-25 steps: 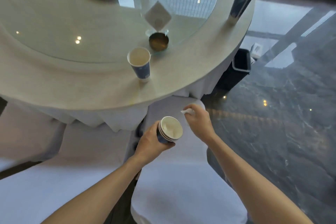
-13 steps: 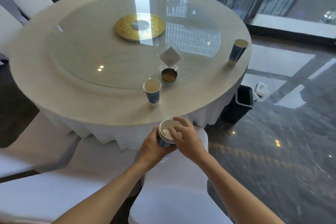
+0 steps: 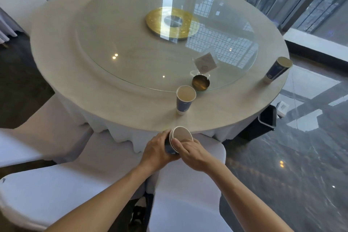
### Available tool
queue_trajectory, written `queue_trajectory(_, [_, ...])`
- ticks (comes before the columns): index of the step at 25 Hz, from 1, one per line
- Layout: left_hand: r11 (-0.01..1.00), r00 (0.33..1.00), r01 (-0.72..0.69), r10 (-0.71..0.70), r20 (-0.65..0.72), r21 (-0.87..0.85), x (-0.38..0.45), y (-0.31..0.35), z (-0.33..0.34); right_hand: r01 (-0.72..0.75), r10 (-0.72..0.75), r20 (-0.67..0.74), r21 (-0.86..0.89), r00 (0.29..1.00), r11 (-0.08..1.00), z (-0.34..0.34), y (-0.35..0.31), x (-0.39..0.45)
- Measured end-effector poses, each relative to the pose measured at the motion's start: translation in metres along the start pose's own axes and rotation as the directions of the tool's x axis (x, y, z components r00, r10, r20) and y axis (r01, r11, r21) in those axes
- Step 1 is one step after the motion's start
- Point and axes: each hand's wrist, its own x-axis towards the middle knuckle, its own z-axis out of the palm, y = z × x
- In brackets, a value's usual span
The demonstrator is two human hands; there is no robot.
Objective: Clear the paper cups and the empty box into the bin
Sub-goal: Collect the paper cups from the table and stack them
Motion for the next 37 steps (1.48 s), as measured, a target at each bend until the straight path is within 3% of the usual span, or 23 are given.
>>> queue_trajectory(2, [0.999, 1.000, 0.028, -0.028, 0.002, -0.023, 0.011, -0.016, -0.009, -0.050, 0.048, 0.033, 0.051, 0.998, 0.997, -0.001, -0.008, 0.020])
queue_trajectory(4, [0.992, 0.996, 0.093, -0.094, -0.004, -0.087, 0.022, -0.031, -0.019, -0.010, 0.037, -0.127, 0.211, 0.991, 0.978, -0.006, -0.013, 0.037])
queue_trajectory(6, [0.979, 0.988, 0.146, -0.150, -0.018, -0.140, 0.036, -0.044, -0.030, 0.062, 0.132, -0.435, 0.402, 0.891, 0.914, -0.013, -0.011, 0.056])
queue_trajectory(8, [0.967, 0.983, 0.173, -0.182, -0.034, -0.187, 0.049, -0.055, -0.041, 0.087, 0.263, -0.615, 0.478, 0.743, 0.874, -0.019, -0.002, 0.079])
queue_trajectory(9, [0.959, 0.979, 0.190, -0.202, -0.039, -0.210, 0.055, -0.058, -0.046, 0.047, 0.330, -0.623, 0.509, 0.709, 0.860, -0.021, 0.004, 0.091])
queue_trajectory(13, [0.938, 0.971, 0.211, -0.233, -0.047, -0.275, 0.076, -0.067, -0.067, -0.152, 0.533, -0.501, 0.616, 0.682, 0.773, -0.023, 0.031, 0.135])
queue_trajectory(19, [0.936, 0.971, 0.204, -0.230, -0.060, -0.287, 0.099, -0.074, -0.090, -0.042, 0.583, -0.539, 0.712, 0.609, 0.701, -0.034, 0.050, 0.192])
queue_trajectory(22, [0.931, 0.973, 0.191, -0.221, -0.065, -0.312, 0.104, -0.072, -0.097, 0.002, 0.575, -0.530, 0.737, 0.624, 0.676, -0.039, 0.049, 0.197])
queue_trajectory(27, [0.913, 0.976, 0.151, -0.200, -0.092, -0.379, 0.122, -0.044, -0.099, -0.020, 0.541, -0.524, 0.706, 0.658, 0.708, -0.022, 0.052, 0.157])
queue_trajectory(33, [0.857, 0.991, 0.037, -0.099, -0.094, -0.514, 0.144, 0.036, -0.074, -0.141, 0.609, -0.543, 0.669, 0.578, 0.730, -0.001, 0.079, 0.066])
queue_trajectory(37, [0.847, 1.000, 0.003, -0.013, -0.015, -0.531, 0.135, 0.082, -0.030, -0.120, 0.592, -0.575, 0.653, 0.564, 0.748, 0.017, 0.097, 0.004])
